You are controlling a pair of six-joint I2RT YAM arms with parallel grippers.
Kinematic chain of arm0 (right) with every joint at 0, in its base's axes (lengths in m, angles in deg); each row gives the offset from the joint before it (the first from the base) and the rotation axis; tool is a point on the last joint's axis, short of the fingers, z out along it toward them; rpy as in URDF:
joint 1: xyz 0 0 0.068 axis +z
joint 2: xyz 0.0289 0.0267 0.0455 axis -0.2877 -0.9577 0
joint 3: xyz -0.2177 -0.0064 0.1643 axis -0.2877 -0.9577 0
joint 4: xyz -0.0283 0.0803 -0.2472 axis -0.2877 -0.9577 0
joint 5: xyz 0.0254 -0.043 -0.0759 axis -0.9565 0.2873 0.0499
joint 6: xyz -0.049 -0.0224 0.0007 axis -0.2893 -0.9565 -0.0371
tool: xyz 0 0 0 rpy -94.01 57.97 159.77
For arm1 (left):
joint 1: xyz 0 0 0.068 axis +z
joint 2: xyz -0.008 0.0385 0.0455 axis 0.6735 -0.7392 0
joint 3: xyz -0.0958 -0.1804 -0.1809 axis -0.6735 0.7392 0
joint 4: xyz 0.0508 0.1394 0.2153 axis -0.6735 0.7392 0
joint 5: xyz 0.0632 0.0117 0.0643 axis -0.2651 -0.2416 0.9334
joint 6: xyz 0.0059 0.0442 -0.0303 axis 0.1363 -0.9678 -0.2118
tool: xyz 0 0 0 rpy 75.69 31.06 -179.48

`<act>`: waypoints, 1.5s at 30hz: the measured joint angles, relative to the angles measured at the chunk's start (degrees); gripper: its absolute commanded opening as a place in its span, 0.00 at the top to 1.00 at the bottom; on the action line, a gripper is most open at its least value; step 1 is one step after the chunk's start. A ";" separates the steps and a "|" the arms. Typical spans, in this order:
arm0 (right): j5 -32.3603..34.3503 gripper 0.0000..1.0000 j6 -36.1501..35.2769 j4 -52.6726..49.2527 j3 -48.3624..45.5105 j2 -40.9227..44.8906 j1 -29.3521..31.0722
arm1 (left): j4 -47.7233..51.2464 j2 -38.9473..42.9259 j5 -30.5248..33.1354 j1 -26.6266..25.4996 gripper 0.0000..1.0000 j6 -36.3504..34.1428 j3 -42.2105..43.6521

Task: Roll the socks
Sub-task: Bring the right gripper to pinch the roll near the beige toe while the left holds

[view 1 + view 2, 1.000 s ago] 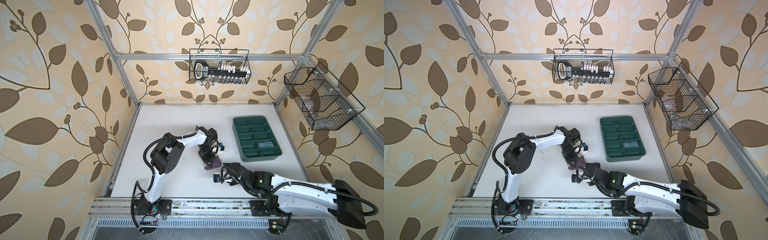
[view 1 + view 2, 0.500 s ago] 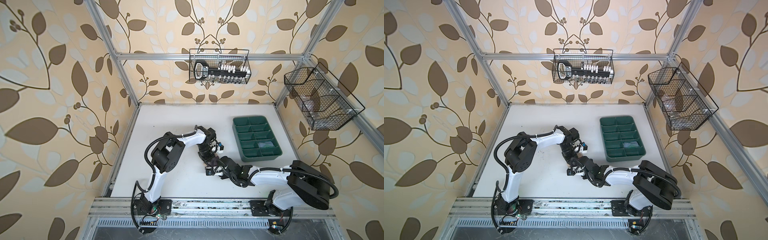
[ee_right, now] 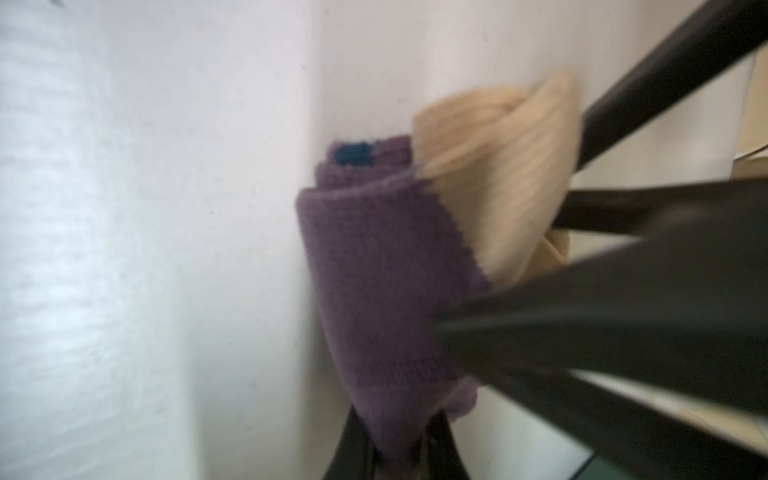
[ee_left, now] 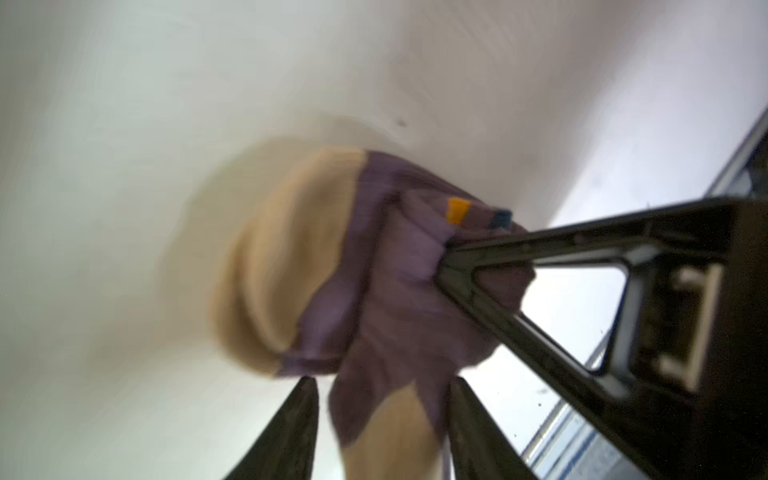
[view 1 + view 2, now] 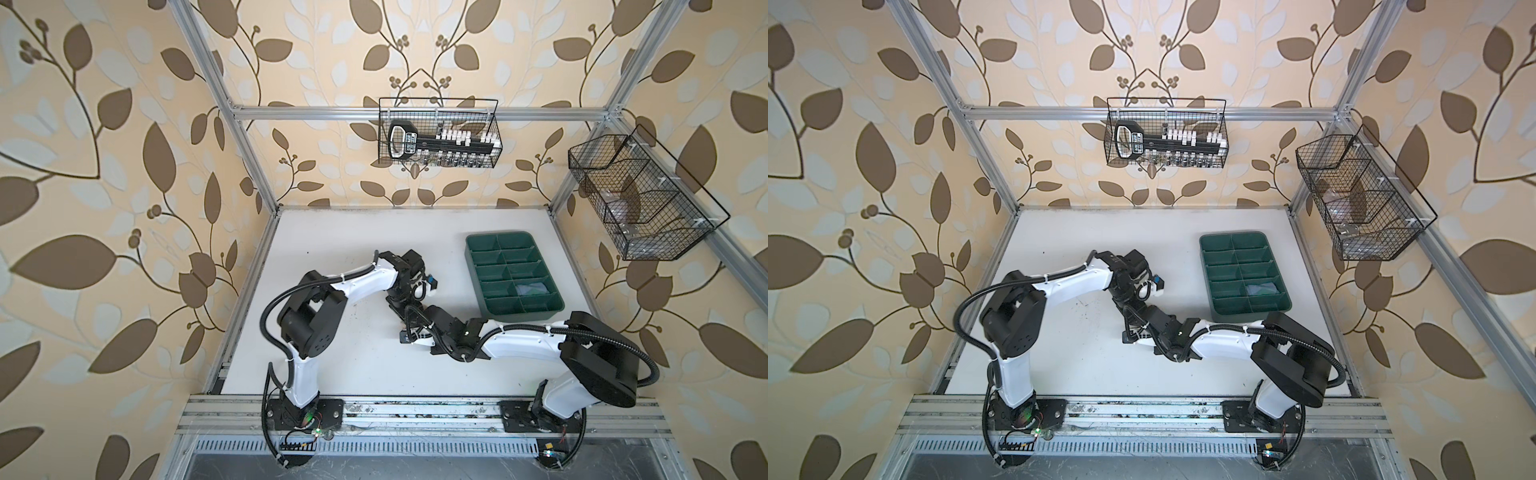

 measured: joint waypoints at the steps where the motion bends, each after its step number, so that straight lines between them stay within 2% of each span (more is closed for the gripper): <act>1: -1.01 1.00 0.79 -1.60 0.92 -0.24 -0.02 | -1.07 2.91 2.40 0.85 0.45 0.61 0.74; 8: -14.62 1.00 4.55 -17.20 10.58 -3.23 -3.61 | -10.14 30.99 23.30 4.92 0.43 3.30 9.20; 11: -20.79 1.00 6.12 -25.05 17.18 -7.50 -6.80 | -11.85 43.08 27.82 4.81 0.39 1.42 12.52; 13: -24.39 1.00 6.71 -29.44 21.24 -10.60 -8.90 | -11.98 49.75 27.36 4.81 0.36 -1.68 13.81; 15: -27.76 1.00 6.80 -33.48 25.03 -13.57 -10.88 | -10.93 54.95 24.13 4.79 0.35 -5.25 14.49; 20: -34.47 1.00 6.43 -40.44 31.71 -19.34 -14.71 | -9.38 60.81 13.77 2.38 0.31 -12.39 18.03; 23: -36.63 0.99 5.99 -43.34 34.49 -21.81 -16.00 | -8.41 59.71 12.41 -2.89 0.29 -16.13 22.58; 27: -37.97 0.96 5.16 -45.86 36.85 -23.82 -16.92 | -9.44 51.89 19.10 -16.79 0.28 -21.00 29.77; 30: -38.64 0.95 4.46 -46.29 37.20 -24.28 -17.33 | -12.92 42.73 22.88 -22.82 0.29 -23.69 33.79; 34: -39.56 0.94 3.65 -46.53 37.33 -24.59 -17.81 | -19.26 33.07 26.69 -24.13 0.32 -26.18 34.84; 40: -40.92 0.94 2.75 -47.01 37.68 -25.16 -18.51 | -32.79 21.09 34.53 -24.13 0.43 -28.63 34.86; 43: -41.68 0.94 2.38 -47.17 37.75 -25.42 -18.91 | -37.46 17.14 37.05 -24.13 0.52 -29.16 34.88; 45: -42.25 0.93 2.16 -47.23 37.79 -25.55 -19.19 | -39.39 15.41 37.83 -24.13 0.63 -29.31 34.88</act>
